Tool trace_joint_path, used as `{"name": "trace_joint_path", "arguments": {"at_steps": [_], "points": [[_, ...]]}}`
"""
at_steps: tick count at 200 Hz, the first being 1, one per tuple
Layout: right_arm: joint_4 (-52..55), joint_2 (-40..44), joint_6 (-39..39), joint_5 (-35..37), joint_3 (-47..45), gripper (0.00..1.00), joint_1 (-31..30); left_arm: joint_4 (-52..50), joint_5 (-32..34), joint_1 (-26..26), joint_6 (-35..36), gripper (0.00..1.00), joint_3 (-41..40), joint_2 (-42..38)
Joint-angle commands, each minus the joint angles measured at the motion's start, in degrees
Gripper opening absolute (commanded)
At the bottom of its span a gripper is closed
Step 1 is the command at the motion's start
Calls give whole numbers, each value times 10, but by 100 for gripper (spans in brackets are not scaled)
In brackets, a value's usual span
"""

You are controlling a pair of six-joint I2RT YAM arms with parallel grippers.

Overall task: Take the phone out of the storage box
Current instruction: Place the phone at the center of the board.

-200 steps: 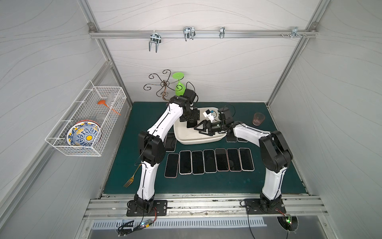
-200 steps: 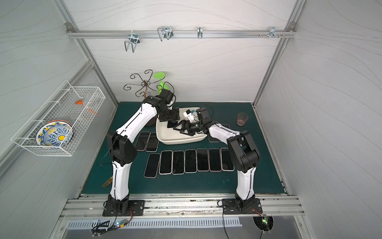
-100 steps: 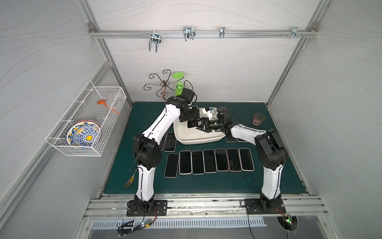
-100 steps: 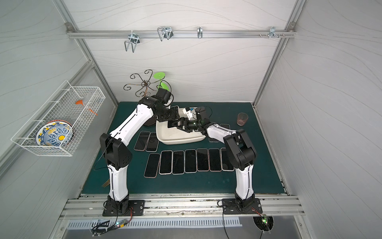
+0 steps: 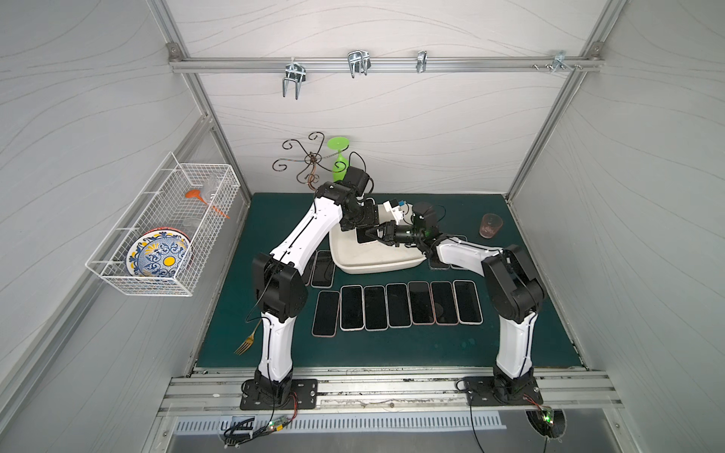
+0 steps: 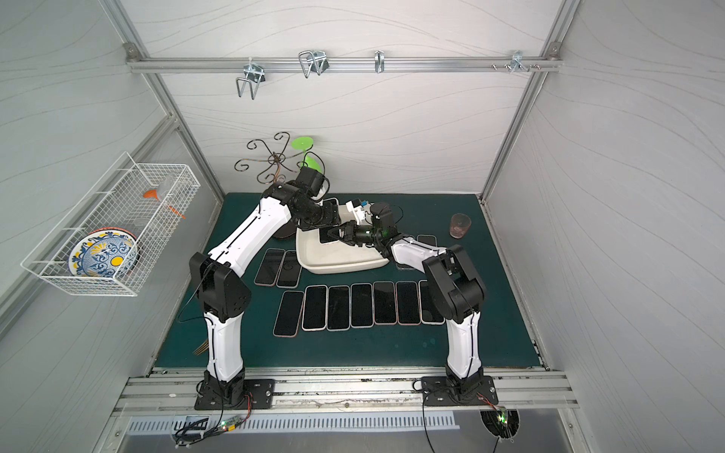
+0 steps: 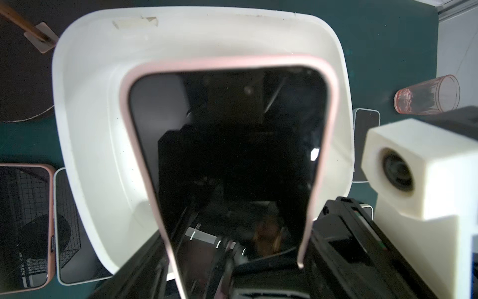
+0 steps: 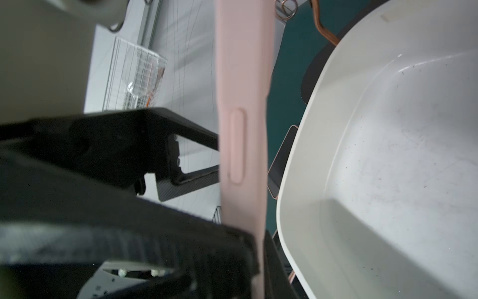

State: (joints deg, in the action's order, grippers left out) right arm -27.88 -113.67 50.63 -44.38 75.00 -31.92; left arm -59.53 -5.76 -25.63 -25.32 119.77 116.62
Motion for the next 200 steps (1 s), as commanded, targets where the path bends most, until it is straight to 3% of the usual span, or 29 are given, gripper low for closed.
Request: {"name": "trace_joint_path", "arguments": {"at_steps": [1,29,69,102,124,158,181,200], "points": [[-56,-11,22,-9,-4,7,3,3,-50,5,-3,57,4,-29],[-92,-3,44,-28,-23,0,-2,35,-95,31,-30,99,-7,-47],[-119,35,65,-55,-58,0,-2,182,-203,88,-113,100,-101,-134],[-124,82,77,-74,-79,0,-2,448,-343,134,-242,100,-293,-222],[-111,113,80,-84,-88,0,-2,606,-395,144,-305,100,-399,-257],[-102,152,99,-97,-86,0,-1,804,-424,145,-392,100,-506,-284],[-97,165,110,-104,-79,0,-4,828,-420,144,-388,97,-520,-294],[-68,168,97,-108,-68,0,-8,852,-417,144,-395,89,-520,-295]]}}
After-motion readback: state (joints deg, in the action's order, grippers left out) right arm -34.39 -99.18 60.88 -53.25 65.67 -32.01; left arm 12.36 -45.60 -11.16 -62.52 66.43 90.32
